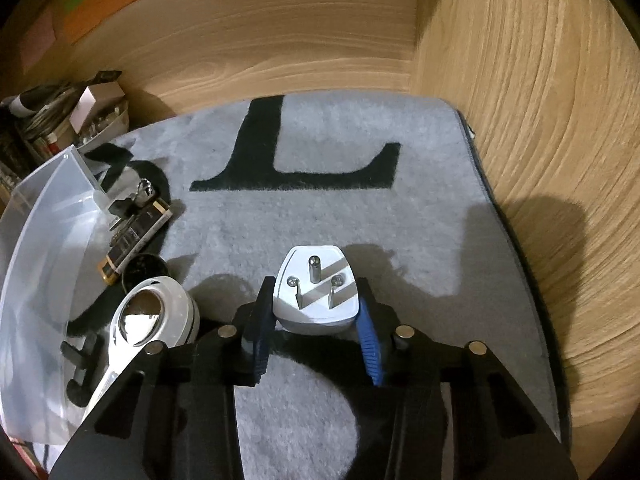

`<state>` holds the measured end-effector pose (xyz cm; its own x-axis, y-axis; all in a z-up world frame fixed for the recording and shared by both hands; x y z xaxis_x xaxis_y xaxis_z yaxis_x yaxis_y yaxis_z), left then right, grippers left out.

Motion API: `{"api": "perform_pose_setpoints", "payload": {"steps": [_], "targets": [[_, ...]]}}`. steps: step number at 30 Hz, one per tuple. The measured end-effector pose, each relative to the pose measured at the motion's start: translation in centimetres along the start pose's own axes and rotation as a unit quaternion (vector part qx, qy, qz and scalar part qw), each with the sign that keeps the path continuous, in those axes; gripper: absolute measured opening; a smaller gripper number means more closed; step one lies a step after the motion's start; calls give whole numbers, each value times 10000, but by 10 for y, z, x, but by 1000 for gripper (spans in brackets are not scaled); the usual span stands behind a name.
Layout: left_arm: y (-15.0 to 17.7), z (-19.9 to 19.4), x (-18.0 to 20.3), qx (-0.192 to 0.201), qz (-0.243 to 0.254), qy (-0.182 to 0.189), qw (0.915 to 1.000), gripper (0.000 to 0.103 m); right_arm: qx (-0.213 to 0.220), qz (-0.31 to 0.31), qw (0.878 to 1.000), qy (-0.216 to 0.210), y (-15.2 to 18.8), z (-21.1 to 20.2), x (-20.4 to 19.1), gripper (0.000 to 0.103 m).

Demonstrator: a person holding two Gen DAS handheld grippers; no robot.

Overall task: Organize rigid objects
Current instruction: 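Carry the white plug adapter into the clear box and open the right gripper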

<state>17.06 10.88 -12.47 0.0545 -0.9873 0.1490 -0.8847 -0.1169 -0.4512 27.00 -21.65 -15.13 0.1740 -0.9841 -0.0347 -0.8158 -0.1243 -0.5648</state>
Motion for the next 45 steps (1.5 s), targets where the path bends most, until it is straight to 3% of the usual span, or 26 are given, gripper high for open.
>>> {"api": "perform_pose_setpoints", "payload": {"steps": [14,27,34,45], "targets": [[0,0,0,18,12,-20,10000,15,798,-576,9947,-311,-16,-63,-52,34],[1,-2,1,124,7,52,9999,16,1282,-1339,9784,-916,-29,-106,-149,34],[1,-1,2,155,94,-32,9998,16,1205,-1749,9696,-1214,-31,-106,-202,34],[1,-1,2,159,118,-34,9998,16,608,-2444,9573,-1418,-25,-71,-265,34]]}}
Point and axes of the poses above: each gripper's, at about its wrist camera, not at the fingertips, and z roughly the way its jaws point, x to its right, y to its underside, the point moved 7 cm from there along z, roughly the way its jaws point, and after that the axes turned 3 degrees about -x, right-handed, at the moved point
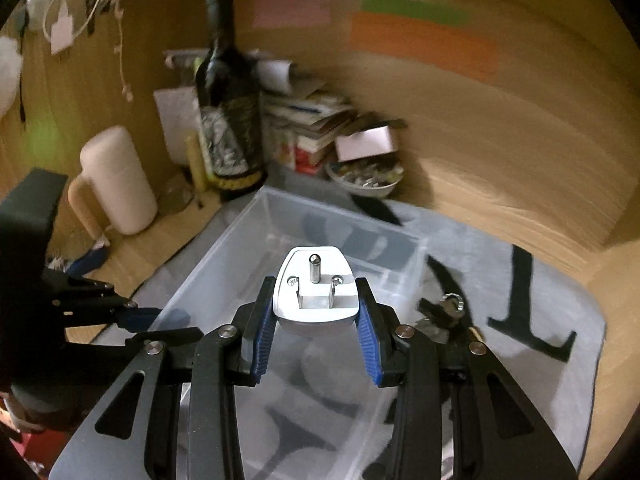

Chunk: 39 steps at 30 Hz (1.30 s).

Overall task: Organize rigid objects
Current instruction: 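Carry the white plug adapter into the clear box and open the right gripper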

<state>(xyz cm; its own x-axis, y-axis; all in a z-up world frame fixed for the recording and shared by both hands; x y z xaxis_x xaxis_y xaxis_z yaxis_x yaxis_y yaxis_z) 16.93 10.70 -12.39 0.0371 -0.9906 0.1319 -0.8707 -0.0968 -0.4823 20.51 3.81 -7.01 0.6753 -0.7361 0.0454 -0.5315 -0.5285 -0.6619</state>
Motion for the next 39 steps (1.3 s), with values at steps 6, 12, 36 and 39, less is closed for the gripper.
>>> {"api": "perform_pose_setpoints", "payload": {"steps": [6,12,36,39], "targets": [[0,0,0,2,0,2,10000,16,-512,-246,9983,-163,5,28,-10,34],[0,0,0,3,3,1,10000,16,-980,-391,9939,-307,12,51,-14,34],[0,1,3,6,3,-12,10000,16,-566,-555,9968,36,5,24,-10,59],[0,1,3,8,14,-36,10000,16,-365,-497,9980,97,3,8,-5,62]]}}
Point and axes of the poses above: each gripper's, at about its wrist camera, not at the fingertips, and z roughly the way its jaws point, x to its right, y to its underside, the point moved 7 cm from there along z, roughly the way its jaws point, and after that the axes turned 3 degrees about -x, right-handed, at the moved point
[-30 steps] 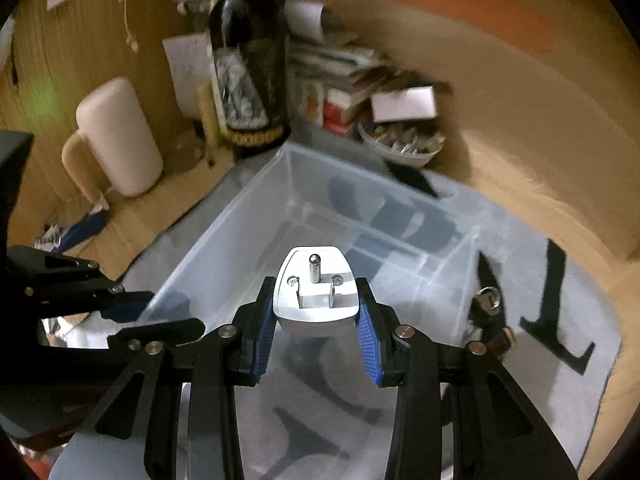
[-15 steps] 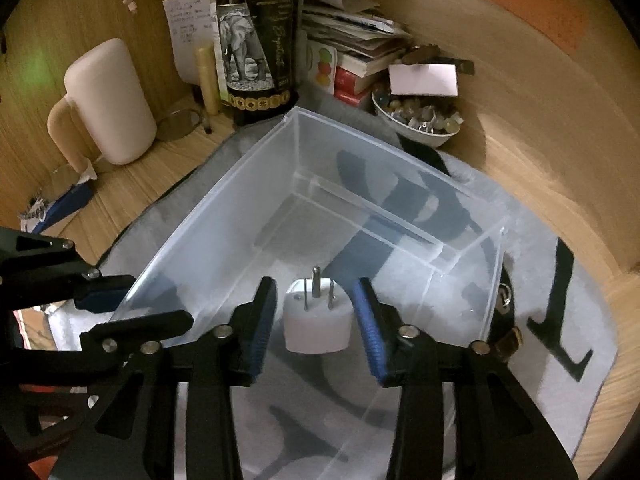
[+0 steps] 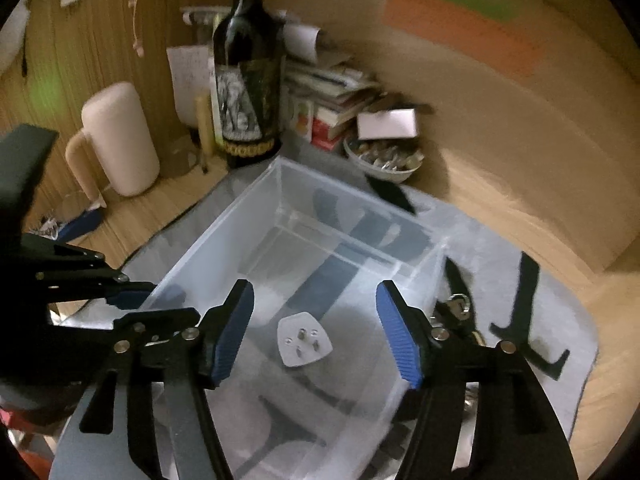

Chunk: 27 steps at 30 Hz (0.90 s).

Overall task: Organize rigid objects
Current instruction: 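Carry the white plug adapter into the clear box and open the right gripper, then grasp the white handheld beauty device with the right gripper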

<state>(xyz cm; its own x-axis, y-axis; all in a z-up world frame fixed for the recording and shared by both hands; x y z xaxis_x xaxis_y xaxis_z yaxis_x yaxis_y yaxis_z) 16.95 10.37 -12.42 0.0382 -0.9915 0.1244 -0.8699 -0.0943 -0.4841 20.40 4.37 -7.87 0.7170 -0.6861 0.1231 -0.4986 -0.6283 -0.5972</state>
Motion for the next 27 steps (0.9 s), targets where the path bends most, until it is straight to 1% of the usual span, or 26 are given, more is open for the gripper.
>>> {"api": "perform_pose_setpoints", "payload": {"steps": [2,7,10,15,18,21,27], "targets": [[0,0,0,3,3,-11,10000,16,139,48,9999,75,1,-11,4,66],[0,0,0,7,4,-17,10000,16,433,282,9984,246,7,-36,24,68],[1,0,0,6,11,-20,10000,16,536,470,9966,421,15,-50,42,68],[1,-1,-1,7,14,-18,10000,16,584,777,9927,711,32,-64,75,69],[1,-1,-1,8,15,-20,10000,16,516,977,9903,845,47,-64,92,69],[1,-1,-1,7,18,-24,10000,16,353,1158,9880,963,65,-57,106,69],[1,-1,-2,9,38,-55,10000,16,-95,1597,9827,928,106,-29,125,69]]}}
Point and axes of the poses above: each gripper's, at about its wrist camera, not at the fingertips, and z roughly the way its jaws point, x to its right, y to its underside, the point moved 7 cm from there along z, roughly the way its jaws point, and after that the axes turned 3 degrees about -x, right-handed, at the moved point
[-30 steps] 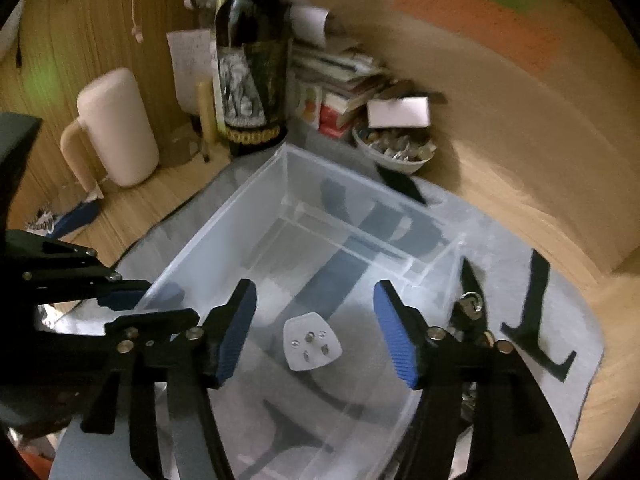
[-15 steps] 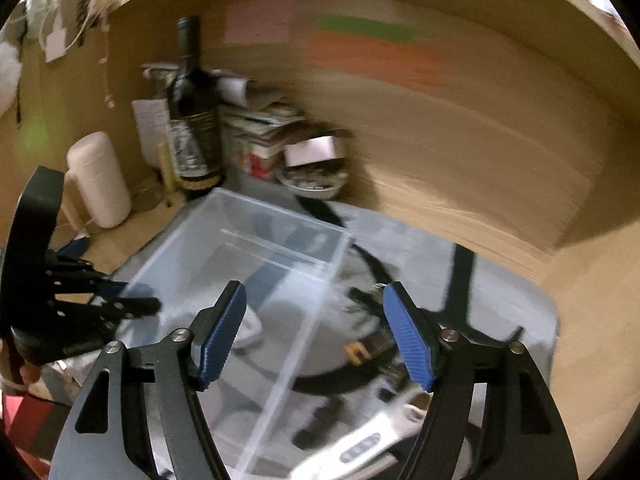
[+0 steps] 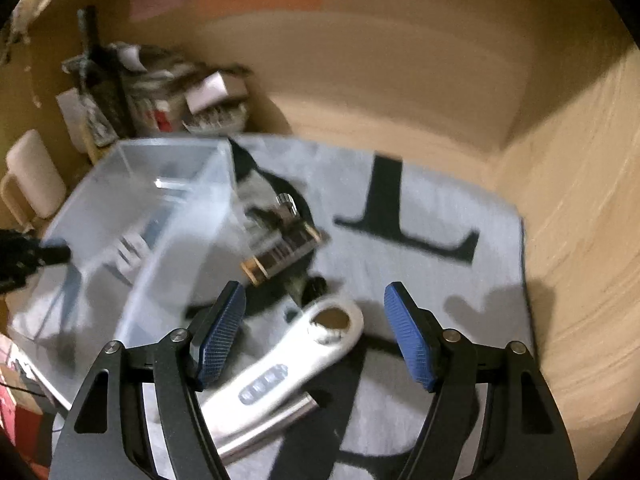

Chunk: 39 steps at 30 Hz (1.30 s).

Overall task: Organize rigid objects
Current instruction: 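Grasp the white handheld beauty device with the right gripper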

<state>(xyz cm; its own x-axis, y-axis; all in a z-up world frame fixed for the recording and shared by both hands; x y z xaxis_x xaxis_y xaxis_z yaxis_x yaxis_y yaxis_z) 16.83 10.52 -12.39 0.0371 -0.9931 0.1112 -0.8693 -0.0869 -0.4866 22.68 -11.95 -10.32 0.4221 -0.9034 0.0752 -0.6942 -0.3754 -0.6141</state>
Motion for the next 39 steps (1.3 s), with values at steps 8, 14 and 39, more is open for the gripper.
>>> {"api": "perform_pose_setpoints", "payload": {"steps": [8,14,39], "targets": [[0,0,0,1,3,-15,10000,16,-645,384,9966,-327,39,40,6,69],[0,0,-1,5,-1,-12,10000,16,-703,605,9947,-438,41,52,3,65],[0,1,0,1,-7,-14,10000,16,541,609,9965,-214,-13,-5,5,37]]}}
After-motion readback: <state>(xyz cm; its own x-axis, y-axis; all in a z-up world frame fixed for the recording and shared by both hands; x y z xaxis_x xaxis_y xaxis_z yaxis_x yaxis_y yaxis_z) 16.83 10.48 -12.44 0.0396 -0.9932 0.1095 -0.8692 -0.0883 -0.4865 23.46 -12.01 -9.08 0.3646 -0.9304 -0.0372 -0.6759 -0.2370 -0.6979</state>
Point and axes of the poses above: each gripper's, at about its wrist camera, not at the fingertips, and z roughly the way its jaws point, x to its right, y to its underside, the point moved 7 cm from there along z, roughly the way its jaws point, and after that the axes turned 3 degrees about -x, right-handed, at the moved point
